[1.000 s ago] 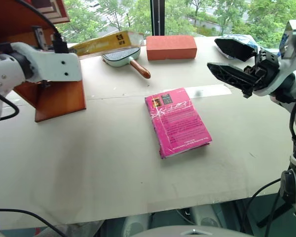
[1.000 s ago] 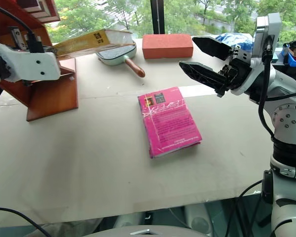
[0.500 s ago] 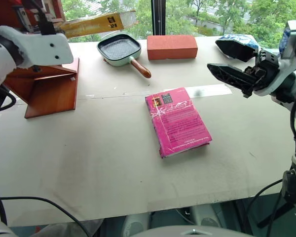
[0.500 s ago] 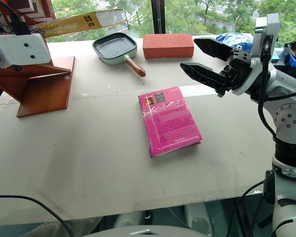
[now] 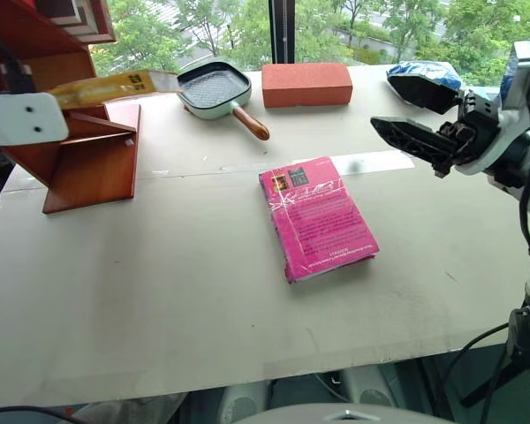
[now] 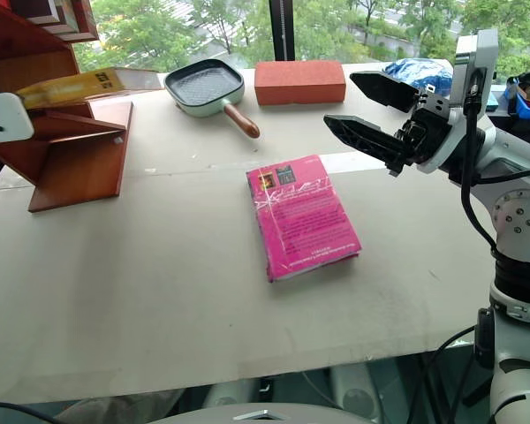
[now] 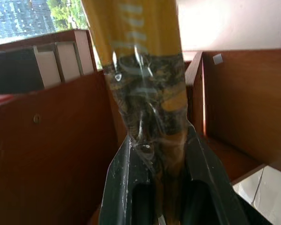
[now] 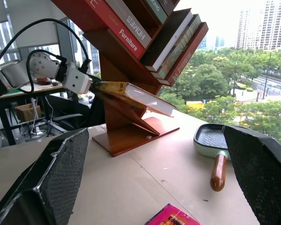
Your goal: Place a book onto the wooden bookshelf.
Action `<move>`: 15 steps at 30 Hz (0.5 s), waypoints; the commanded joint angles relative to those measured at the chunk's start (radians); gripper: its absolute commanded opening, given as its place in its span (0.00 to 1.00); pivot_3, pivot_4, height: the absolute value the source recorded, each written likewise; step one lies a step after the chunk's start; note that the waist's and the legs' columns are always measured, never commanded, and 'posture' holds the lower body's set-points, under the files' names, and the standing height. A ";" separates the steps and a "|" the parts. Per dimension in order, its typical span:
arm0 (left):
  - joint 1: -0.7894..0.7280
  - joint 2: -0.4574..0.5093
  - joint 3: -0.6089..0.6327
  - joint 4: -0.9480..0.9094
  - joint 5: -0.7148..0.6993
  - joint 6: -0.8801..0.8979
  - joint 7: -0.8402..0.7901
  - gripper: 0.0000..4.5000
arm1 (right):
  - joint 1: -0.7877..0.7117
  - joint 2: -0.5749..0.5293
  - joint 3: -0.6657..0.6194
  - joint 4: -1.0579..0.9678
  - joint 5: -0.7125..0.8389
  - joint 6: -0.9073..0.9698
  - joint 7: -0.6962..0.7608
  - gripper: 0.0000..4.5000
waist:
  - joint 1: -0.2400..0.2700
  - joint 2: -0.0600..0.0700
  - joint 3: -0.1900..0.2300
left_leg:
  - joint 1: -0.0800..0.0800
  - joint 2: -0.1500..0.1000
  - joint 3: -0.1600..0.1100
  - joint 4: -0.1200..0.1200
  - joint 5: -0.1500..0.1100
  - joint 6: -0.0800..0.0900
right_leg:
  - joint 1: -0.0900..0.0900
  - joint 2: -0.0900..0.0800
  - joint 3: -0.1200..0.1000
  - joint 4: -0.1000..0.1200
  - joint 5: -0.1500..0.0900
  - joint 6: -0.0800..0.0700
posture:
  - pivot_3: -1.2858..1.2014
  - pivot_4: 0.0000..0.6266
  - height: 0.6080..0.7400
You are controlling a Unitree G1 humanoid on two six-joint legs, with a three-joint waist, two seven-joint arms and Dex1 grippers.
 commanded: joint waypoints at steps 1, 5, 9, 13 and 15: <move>-0.053 0.020 0.005 0.110 -0.002 -0.073 0.007 0.00 | -0.004 -0.004 -0.032 -0.036 0.009 -0.017 -0.007 1.00 | 0.002 0.000 0.000 | 0.000 0.000 0.000 0.000 0.000 0.000 | 0.000 0.000 0.000 0.000 0.000 0.000 | 0.52 0.24 1.00; -0.136 0.010 -0.043 0.233 0.049 -0.127 0.032 0.00 | 0.005 -0.003 -0.036 -0.045 0.008 -0.020 -0.012 1.00 | 0.001 0.000 0.000 | 0.000 -0.001 0.000 0.000 0.000 0.000 | 0.000 0.000 0.000 0.000 0.000 0.000 | 0.52 0.24 1.00; -0.200 0.011 -0.088 0.340 0.102 -0.162 0.059 0.00 | 0.021 -0.007 -0.044 -0.053 0.005 -0.025 -0.018 1.00 | 0.001 -0.001 0.000 | 0.000 -0.001 0.001 0.000 0.000 0.000 | 0.000 0.000 0.000 0.000 0.000 0.000 | 0.52 0.24 1.00; -0.245 0.018 -0.125 0.398 0.158 -0.182 0.091 0.38 | 0.031 -0.006 -0.046 -0.061 0.003 -0.029 -0.024 1.00 | 0.001 -0.001 -0.001 | 0.000 -0.001 0.001 0.000 0.000 0.000 | 0.000 0.000 0.000 0.001 0.000 0.000 | 0.52 0.24 1.00; -0.269 0.025 -0.136 0.417 0.178 -0.177 0.105 0.59 | 0.033 -0.005 -0.046 -0.062 0.003 -0.030 -0.025 1.00 | 0.001 -0.002 -0.001 | 0.000 -0.001 0.001 0.001 0.000 0.000 | 0.000 0.000 0.000 0.001 0.000 0.000 | 0.52 0.24 1.00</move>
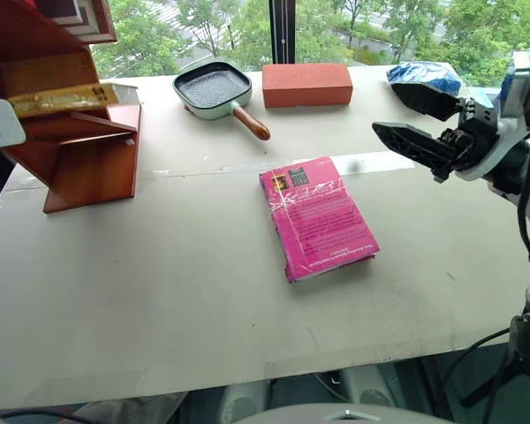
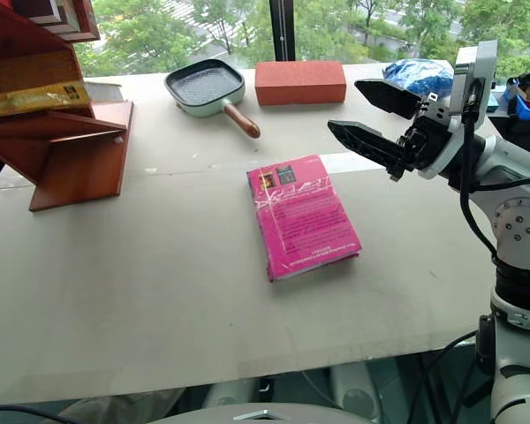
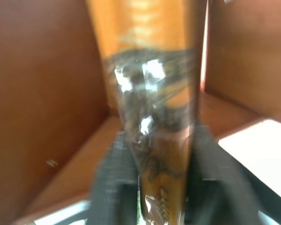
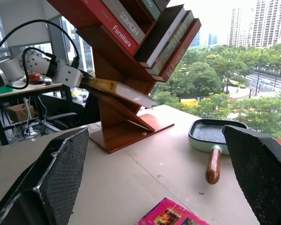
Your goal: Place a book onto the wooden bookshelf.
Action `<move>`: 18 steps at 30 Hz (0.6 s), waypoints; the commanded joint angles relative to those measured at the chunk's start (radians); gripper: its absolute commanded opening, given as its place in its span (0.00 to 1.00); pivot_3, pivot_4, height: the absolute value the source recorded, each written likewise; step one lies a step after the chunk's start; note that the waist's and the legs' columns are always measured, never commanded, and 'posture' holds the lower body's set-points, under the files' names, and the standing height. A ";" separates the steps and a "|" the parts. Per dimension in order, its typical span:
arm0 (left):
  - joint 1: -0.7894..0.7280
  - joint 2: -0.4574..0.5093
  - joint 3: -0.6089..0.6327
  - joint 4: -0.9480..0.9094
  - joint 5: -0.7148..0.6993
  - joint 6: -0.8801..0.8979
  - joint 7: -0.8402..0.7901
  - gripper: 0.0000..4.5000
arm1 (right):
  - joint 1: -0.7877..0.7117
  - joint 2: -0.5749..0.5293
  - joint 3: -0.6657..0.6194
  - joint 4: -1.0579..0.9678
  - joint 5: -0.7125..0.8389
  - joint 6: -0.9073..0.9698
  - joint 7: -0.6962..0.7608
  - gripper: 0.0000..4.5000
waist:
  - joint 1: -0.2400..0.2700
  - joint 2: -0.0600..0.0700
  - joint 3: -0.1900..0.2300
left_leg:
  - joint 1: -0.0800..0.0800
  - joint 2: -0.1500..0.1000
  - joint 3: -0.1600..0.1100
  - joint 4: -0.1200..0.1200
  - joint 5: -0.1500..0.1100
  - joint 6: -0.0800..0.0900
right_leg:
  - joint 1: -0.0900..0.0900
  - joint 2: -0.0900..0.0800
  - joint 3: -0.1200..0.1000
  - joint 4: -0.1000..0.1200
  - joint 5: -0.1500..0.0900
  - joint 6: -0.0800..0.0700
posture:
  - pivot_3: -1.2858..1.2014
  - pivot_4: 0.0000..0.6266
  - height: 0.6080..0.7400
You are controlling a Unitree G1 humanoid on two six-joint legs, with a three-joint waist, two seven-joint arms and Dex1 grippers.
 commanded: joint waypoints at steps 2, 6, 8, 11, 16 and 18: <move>-0.072 0.043 -0.007 0.045 0.046 0.000 0.042 0.73 | -0.005 -0.007 -0.035 -0.039 0.007 -0.025 -0.003 1.00 | 0.001 -0.001 -0.001 | 0.000 0.000 0.000 0.000 0.000 0.000 | 0.000 0.000 0.000 0.000 0.000 0.000 | 0.52 0.24 1.00; -0.087 0.063 -0.003 0.053 0.047 0.012 0.043 0.99 | -0.005 -0.006 -0.034 -0.037 0.005 -0.025 -0.002 1.00 | 0.001 -0.001 -0.001 | 0.000 0.000 0.000 0.000 0.000 0.000 | 0.000 0.000 0.000 0.000 0.000 0.000 | 0.52 0.24 1.00; -0.087 0.081 0.006 0.045 0.040 0.021 0.040 0.99 | -0.006 -0.006 -0.032 -0.035 0.006 -0.024 -0.001 1.00 | 0.000 -0.001 -0.001 | 0.000 0.000 0.000 0.000 0.000 0.000 | 0.000 0.000 0.000 0.000 0.000 0.000 | 0.52 0.24 1.00; -0.077 0.116 0.020 0.025 0.025 0.034 0.025 0.99 | -0.011 -0.004 -0.028 -0.027 0.004 -0.026 0.003 1.00 | 0.000 -0.001 -0.001 | 0.000 0.000 0.000 0.000 0.000 0.000 | 0.000 0.000 0.000 0.000 0.000 0.000 | 0.52 0.24 1.00; -0.050 0.154 0.068 -0.029 -0.053 0.071 -0.050 0.99 | -0.017 -0.004 -0.020 -0.013 0.000 -0.030 0.016 1.00 | 0.001 -0.002 -0.001 | 0.000 0.001 0.000 0.000 0.000 0.000 | 0.000 0.000 0.000 0.000 0.000 0.000 | 0.52 0.24 1.00; -0.004 0.173 0.107 -0.075 -0.120 0.119 -0.143 0.99 | -0.019 -0.005 -0.016 -0.007 -0.004 -0.031 0.023 1.00 | 0.000 -0.002 -0.001 | 0.000 0.001 0.000 0.000 0.000 0.000 | 0.000 0.000 0.000 0.000 0.000 0.000 | 0.52 0.24 1.00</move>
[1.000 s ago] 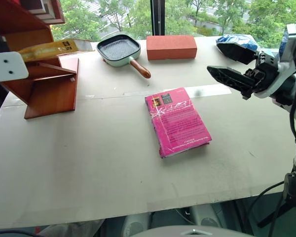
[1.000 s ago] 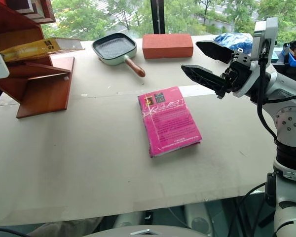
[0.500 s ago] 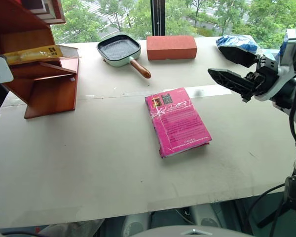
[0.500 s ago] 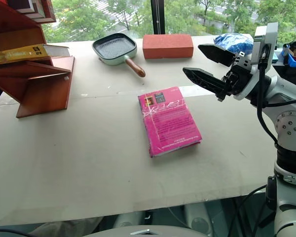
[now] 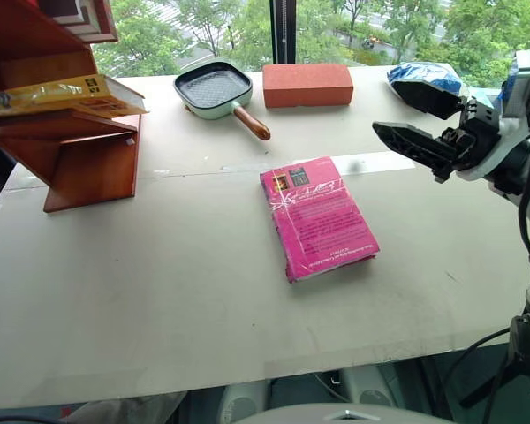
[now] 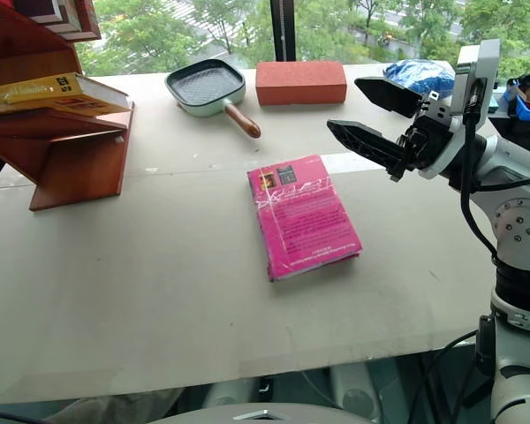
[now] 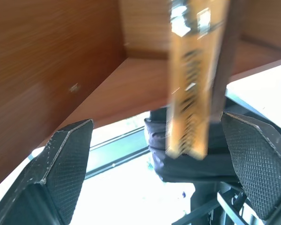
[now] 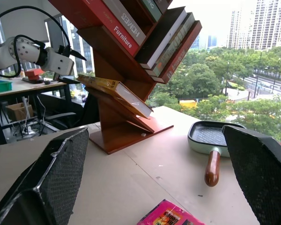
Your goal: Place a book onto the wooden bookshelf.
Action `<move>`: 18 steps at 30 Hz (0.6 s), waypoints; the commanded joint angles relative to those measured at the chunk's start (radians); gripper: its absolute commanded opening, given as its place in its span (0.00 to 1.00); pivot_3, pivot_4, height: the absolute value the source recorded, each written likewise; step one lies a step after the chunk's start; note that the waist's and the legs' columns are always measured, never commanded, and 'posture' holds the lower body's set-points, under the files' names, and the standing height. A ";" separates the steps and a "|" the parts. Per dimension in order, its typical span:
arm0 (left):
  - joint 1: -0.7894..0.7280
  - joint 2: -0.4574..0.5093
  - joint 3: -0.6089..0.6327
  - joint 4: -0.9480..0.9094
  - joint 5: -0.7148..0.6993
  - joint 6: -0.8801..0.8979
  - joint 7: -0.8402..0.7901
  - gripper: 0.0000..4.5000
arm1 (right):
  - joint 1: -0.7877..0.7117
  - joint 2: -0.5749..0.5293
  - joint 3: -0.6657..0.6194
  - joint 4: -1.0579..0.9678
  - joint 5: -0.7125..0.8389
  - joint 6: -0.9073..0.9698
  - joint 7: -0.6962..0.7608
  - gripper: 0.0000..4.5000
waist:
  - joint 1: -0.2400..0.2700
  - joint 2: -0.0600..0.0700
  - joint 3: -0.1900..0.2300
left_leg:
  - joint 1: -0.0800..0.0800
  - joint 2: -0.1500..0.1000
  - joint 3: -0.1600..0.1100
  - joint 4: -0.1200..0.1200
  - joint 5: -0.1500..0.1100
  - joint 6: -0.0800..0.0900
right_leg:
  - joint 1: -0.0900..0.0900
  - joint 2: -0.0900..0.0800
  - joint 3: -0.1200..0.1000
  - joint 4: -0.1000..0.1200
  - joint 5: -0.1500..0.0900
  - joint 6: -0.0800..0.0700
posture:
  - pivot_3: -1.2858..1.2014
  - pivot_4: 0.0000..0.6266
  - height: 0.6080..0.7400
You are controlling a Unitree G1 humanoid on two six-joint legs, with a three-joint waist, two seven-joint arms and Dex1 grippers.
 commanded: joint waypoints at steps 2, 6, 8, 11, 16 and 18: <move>0.092 0.072 0.124 -0.116 -0.170 0.111 -0.198 0.99 | -0.020 -0.008 -0.014 -0.004 -0.002 -0.017 0.018 1.00 | -0.001 0.000 0.000 | 0.000 0.000 0.000 0.000 0.000 0.000 | 0.000 0.000 0.000 0.000 0.000 0.000 | 0.52 0.24 1.00; 0.167 0.035 0.275 -0.283 -0.375 0.264 -0.336 0.99 | -0.019 -0.013 -0.014 0.000 -0.006 -0.015 0.025 1.00 | 0.000 0.000 0.000 | 0.000 0.002 0.000 0.000 0.000 0.000 | 0.000 0.000 0.000 0.000 0.000 0.000 | 0.52 0.24 1.00; 0.193 -0.033 0.348 -0.446 -0.519 0.401 -0.388 0.99 | -0.012 -0.019 -0.011 0.002 -0.016 -0.017 0.033 1.00 | 0.003 0.000 0.000 | 0.000 0.002 0.000 0.001 0.000 0.000 | 0.000 0.000 0.000 0.000 0.000 0.000 | 0.52 0.24 1.00; 0.263 -0.143 0.436 -0.712 -0.714 0.647 -0.417 0.99 | 0.020 -0.031 0.003 -0.002 -0.060 -0.037 0.051 1.00 | 0.007 0.000 0.000 | 0.000 0.002 -0.001 0.002 0.000 0.000 | 0.001 0.000 -0.001 0.000 0.000 0.000 | 0.52 0.24 1.00; 0.497 -0.352 0.472 -1.074 -0.919 0.909 -0.367 0.99 | 0.189 -0.049 0.018 -0.047 -0.180 -0.113 0.062 1.00 | -0.001 0.000 0.000 | 0.001 0.002 0.001 0.003 0.000 0.000 | 0.002 -0.001 0.001 0.001 0.000 0.000 | 0.52 0.24 1.00; 0.588 -0.423 0.477 -1.171 -0.964 0.979 -0.327 0.99 | 0.270 -0.060 0.006 -0.052 -0.216 -0.154 0.086 1.00 | -0.005 0.000 0.000 | 0.001 0.003 0.002 0.002 0.000 0.000 | 0.001 0.000 0.002 0.001 0.000 0.000 | 0.52 0.24 1.00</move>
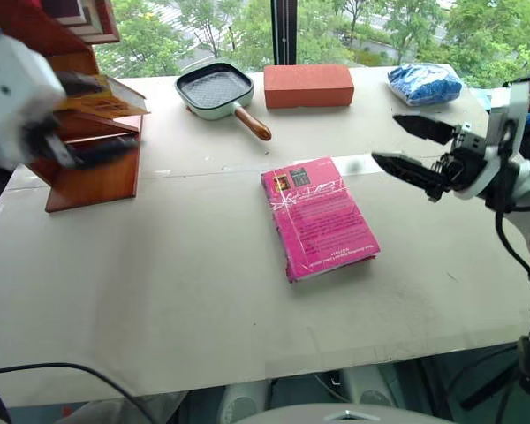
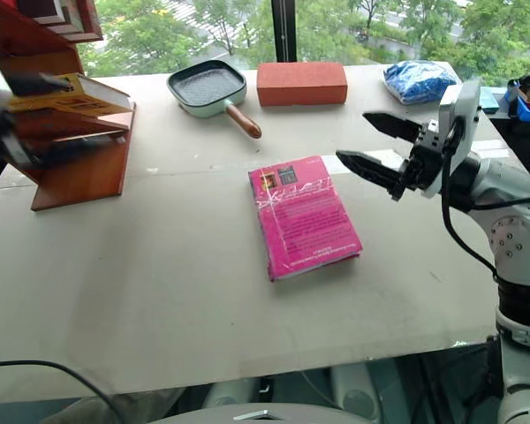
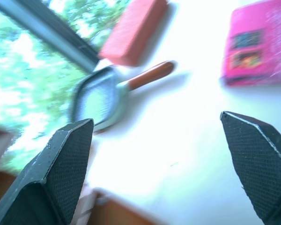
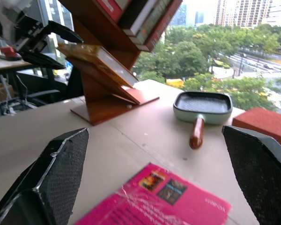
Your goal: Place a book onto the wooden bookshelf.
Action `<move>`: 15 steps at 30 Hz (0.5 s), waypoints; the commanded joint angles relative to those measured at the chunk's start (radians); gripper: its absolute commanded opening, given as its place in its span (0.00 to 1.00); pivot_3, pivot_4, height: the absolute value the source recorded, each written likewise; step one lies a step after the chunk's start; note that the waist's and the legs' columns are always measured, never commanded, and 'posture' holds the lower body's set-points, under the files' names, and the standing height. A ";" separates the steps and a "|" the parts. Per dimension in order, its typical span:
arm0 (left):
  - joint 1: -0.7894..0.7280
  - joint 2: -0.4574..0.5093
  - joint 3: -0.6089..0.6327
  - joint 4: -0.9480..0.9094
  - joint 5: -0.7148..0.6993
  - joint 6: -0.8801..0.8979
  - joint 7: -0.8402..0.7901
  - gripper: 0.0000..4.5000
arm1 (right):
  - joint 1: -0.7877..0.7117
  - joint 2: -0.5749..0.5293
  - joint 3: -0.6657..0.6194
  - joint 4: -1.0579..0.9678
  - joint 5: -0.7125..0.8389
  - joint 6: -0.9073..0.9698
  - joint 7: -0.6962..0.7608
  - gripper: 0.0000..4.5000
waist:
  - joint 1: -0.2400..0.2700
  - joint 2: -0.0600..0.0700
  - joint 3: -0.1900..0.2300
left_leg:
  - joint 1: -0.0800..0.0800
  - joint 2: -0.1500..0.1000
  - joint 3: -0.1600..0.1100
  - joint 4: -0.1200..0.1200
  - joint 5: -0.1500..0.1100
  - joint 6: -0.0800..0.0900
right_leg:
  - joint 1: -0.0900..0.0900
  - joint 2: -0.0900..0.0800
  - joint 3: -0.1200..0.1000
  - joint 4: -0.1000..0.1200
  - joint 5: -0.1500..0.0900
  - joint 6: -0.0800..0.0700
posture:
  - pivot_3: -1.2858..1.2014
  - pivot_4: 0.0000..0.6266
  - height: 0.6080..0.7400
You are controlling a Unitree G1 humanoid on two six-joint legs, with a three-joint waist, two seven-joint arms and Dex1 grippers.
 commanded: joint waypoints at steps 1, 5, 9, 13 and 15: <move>0.107 -0.094 0.035 -0.166 -0.086 0.121 0.090 0.99 | 0.104 -0.029 -0.033 -0.035 -0.064 -0.092 0.051 1.00 | -0.001 0.000 0.000 | 0.000 0.000 0.000 0.000 0.000 0.000 | 0.000 0.000 0.001 0.000 0.000 0.000 | 0.52 0.24 1.00; 0.248 -0.362 -0.013 -0.295 -0.158 0.243 0.330 0.99 | 0.305 -0.045 -0.052 -0.019 -0.152 -0.193 0.097 1.00 | 0.011 0.001 -0.001 | 0.003 0.000 0.000 0.000 0.000 0.000 | 0.002 0.001 0.000 0.000 0.000 0.000 | 0.52 0.24 1.00; 0.407 -0.504 -0.091 -0.325 -0.049 0.148 0.423 0.99 | 0.459 -0.027 -0.060 0.038 -0.235 -0.322 0.122 1.00 | 0.013 0.001 -0.002 | 0.004 0.000 0.000 0.002 0.000 0.000 | 0.005 0.000 0.001 -0.001 0.000 0.000 | 0.52 0.24 1.00; 0.525 -0.565 -0.178 -0.309 0.076 0.004 0.451 0.99 | 0.541 0.017 -0.076 0.082 -0.268 -0.406 0.099 1.00 | 0.013 0.001 -0.002 | 0.010 0.000 0.000 0.004 0.000 0.000 | 0.011 0.001 0.000 -0.001 0.000 0.000 | 0.52 0.24 1.00; 0.543 -0.592 -0.204 -0.302 0.085 -0.014 0.467 0.99 | 0.566 0.033 -0.072 0.096 -0.289 -0.443 0.097 1.00 | 0.014 0.002 -0.003 | 0.018 0.001 0.001 0.003 0.000 0.000 | 0.019 0.001 0.001 -0.001 -0.005 -0.001 | 0.52 0.24 1.00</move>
